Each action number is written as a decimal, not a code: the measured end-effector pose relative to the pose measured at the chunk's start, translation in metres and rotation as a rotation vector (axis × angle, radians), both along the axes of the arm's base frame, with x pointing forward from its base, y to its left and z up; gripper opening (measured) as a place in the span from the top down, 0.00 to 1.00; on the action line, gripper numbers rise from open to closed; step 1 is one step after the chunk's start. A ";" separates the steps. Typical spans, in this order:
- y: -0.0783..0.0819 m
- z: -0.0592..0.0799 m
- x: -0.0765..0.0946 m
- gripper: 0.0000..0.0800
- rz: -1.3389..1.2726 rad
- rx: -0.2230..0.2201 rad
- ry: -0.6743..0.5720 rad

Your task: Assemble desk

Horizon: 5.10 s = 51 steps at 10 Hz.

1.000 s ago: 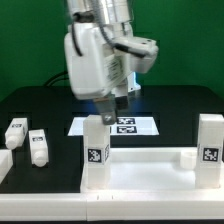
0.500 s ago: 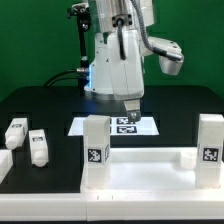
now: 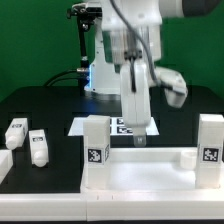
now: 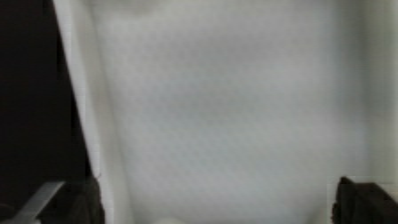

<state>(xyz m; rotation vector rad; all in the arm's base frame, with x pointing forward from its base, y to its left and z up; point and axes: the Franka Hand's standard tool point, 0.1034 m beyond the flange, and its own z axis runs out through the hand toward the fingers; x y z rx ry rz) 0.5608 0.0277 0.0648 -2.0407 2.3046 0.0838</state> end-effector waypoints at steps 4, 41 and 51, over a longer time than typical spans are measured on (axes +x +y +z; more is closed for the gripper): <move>0.006 -0.005 -0.002 0.19 0.007 -0.005 0.009; -0.070 -0.031 -0.053 0.93 1.518 -0.068 -0.066; -0.037 0.014 0.050 0.93 2.697 -0.046 0.010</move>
Offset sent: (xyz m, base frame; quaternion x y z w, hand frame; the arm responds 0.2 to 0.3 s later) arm 0.0000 0.0000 0.0000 0.0000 0.0000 0.0000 1.0000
